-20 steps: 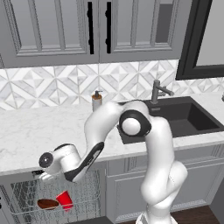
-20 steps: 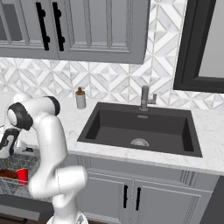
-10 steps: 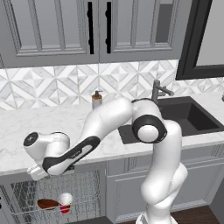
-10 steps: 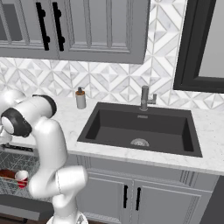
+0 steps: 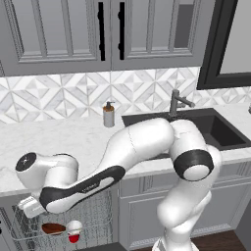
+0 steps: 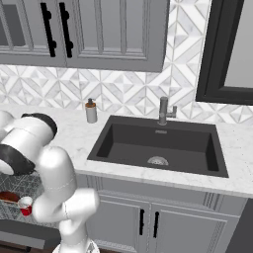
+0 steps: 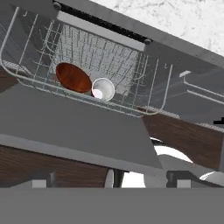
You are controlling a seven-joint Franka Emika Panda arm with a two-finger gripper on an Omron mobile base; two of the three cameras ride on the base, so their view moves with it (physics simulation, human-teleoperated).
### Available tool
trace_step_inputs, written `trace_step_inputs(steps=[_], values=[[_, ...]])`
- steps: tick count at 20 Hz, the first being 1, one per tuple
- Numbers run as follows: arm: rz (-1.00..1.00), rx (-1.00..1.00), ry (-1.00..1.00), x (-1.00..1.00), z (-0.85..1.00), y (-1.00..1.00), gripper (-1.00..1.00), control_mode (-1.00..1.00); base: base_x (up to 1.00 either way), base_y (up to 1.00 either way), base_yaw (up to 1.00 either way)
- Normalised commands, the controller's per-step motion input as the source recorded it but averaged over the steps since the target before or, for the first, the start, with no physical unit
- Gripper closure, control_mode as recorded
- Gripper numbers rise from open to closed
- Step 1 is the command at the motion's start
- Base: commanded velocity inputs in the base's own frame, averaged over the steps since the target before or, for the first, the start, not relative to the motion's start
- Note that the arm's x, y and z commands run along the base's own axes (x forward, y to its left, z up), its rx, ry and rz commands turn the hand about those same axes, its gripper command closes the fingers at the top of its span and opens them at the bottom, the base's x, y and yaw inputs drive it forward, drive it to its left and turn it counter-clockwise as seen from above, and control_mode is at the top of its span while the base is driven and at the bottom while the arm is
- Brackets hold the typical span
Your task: Pick up the cup and bowl from the counter, place them in the dishwasher, and close the dishwasher door.
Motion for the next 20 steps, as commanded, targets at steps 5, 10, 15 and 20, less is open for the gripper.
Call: trace_step_inputs(steps=[5, 10, 15, 20], values=[[-0.09, 0.04, -0.09, -1.0, -0.12, -0.16, -1.0, -1.0, 0.0, 0.0, 0.0], [-0.39, 0.0, 0.0, -1.0, -0.22, 0.0, -1.0, -1.0, 0.0, 0.0, 0.0], [-0.32, 0.07, -0.06, -1.0, -0.72, -0.33, -1.0, -1.0, 0.0, 0.0, 0.0], [-0.03, 0.2, -0.49, -1.0, -1.0, -0.73, -1.0, -1.0, 0.0, 0.0, 0.0]])
